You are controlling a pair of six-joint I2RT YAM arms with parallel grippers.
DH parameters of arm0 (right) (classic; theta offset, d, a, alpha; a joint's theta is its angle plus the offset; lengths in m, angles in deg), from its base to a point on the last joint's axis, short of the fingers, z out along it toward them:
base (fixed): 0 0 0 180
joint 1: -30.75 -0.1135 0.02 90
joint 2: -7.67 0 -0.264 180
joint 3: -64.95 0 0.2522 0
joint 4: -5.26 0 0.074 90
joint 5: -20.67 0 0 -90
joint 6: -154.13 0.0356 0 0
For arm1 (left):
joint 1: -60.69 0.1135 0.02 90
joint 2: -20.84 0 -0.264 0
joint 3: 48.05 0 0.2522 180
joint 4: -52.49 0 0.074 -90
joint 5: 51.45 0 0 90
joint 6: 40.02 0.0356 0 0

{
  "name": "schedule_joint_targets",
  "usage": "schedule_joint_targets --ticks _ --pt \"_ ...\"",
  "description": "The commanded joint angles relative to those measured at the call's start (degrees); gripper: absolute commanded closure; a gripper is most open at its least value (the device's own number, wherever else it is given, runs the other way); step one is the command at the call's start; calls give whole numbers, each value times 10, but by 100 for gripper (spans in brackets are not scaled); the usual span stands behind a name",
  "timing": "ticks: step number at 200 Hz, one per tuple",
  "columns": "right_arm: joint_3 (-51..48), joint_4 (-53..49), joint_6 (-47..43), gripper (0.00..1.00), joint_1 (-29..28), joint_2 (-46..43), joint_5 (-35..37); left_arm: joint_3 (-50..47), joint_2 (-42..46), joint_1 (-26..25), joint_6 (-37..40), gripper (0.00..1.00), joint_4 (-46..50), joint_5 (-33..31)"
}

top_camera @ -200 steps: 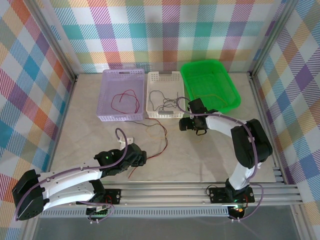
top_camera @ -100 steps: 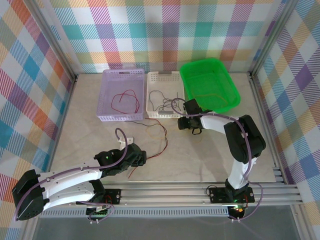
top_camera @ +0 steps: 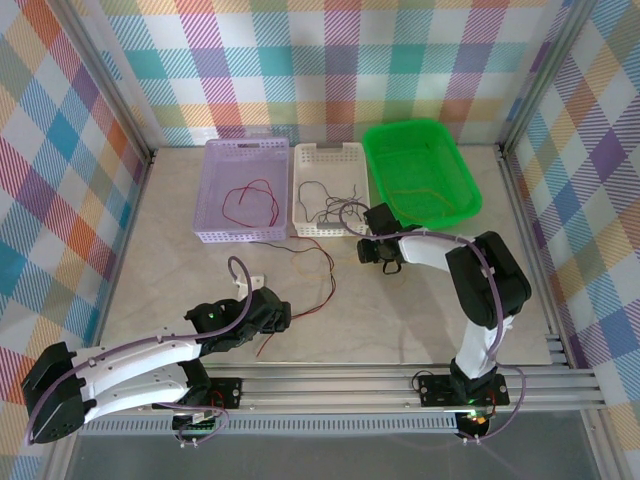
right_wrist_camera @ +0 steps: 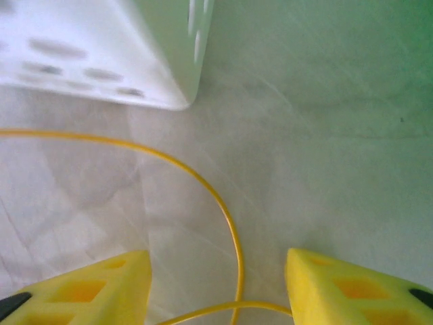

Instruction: Untangle the cables

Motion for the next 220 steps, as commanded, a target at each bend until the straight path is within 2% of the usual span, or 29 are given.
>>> schedule_joint_targets --ticks 1,44,75,112,155,220 --pt "-14 -40 10 41 -7 -38 3 10 12 -9 -6 6 18 -19" --pt "0 -72 -5 30 -7 -128 29 8 21 -9 -6 6 24 -23" --pt "-23 -77 7 29 -8 -186 22 2 29 -9 -11 6 22 -21" --pt "-95 -33 24 29 -11 -223 6 -11 44 -9 -18 6 22 -19" --pt "-133 2 34 29 -40 -215 7 -16 57 -9 -20 6 31 -19" --pt "-104 31 44 29 -64 -110 16 -28 72 -10 -29 6 38 -19"
